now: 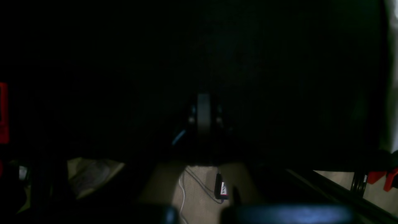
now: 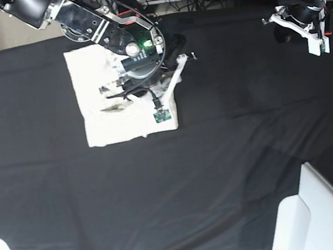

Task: Fold the T-shirt properly
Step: 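Flatten and tuck the bundle edges with the right gripper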

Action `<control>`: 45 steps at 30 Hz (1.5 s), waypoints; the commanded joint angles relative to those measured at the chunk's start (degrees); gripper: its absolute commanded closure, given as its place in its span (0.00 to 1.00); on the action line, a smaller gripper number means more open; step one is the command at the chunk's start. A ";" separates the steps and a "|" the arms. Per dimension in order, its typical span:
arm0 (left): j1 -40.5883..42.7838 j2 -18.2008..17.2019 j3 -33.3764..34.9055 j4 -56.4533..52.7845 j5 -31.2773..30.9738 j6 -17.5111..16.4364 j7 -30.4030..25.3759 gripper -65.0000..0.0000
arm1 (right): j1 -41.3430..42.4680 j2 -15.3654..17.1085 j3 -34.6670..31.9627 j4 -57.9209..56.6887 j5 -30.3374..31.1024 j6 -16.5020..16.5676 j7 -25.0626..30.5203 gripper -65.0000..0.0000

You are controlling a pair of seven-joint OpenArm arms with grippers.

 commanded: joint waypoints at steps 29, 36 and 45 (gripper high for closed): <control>-0.94 -0.92 -0.80 -1.59 -0.32 -0.49 -1.01 1.00 | -6.34 7.17 16.56 18.57 -0.55 4.24 -3.95 0.48; -0.94 -0.92 -0.80 -1.59 -0.32 -0.49 -1.01 1.00 | -11.53 6.99 20.52 17.78 -0.37 4.33 -3.95 0.94; -0.85 -0.92 -0.80 -1.59 -0.32 -0.49 -1.01 1.00 | -10.21 6.99 20.16 4.33 -0.37 4.42 5.63 0.99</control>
